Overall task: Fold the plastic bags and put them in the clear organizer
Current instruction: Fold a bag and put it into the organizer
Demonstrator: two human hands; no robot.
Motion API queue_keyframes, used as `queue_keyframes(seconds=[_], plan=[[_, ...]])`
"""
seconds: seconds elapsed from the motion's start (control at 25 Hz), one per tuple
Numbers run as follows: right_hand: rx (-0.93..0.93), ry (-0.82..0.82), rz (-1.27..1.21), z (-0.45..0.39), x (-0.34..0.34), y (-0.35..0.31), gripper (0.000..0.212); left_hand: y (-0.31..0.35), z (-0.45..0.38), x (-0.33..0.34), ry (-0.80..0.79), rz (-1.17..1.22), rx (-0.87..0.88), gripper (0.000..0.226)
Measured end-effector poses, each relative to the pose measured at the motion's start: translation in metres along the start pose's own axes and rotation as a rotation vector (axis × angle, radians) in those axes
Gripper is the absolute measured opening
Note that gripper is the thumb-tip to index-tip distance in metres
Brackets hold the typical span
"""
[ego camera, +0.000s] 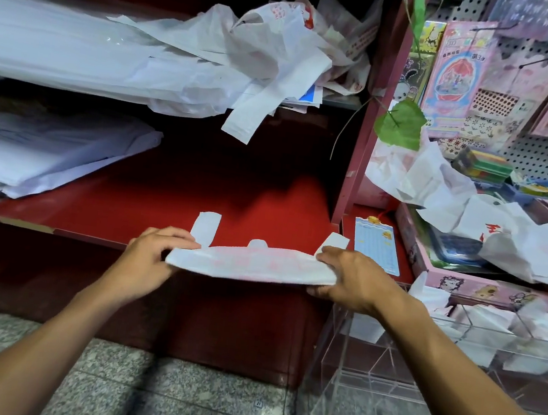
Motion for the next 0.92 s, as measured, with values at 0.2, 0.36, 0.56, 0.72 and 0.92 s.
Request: queue_keyframes(seconds=[0.2,0.36,0.56,0.72,0.92], plan=[[0.306,0.283,-0.679,-0.001,-0.012,-0.004,0.013,0.021,-0.006,-0.012,0.182,0.398,-0.384,0.025],[0.577,0.396,-1.018,-0.015,-0.014,-0.013,0.01,0.035,-0.013,-0.015,0.401,0.645,-0.558,0.026],[0.79,0.523,-1.071,-0.022,-0.009,-0.018,0.017,0.053,-0.013,-0.02,0.354,0.68,-0.511,0.019],[0.721,0.42,-1.18,-0.019,-0.015,-0.019,0.01,0.049,-0.013,-0.016,0.281,0.544,-0.538,0.033],[0.518,0.245,-0.793,-0.011,-0.015,-0.014,0.03,0.045,-0.01,-0.013,0.295,0.123,-0.342,0.019]])
Point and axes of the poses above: each hand's wrist, its own z-axis away from the middle knuckle, its own x-axis out of the palm, y = z × x, the point moved 1 cm from there along -z, towards the middle knuckle, and after that the axes turned 14 degrees about y, right-handed, at the moved point
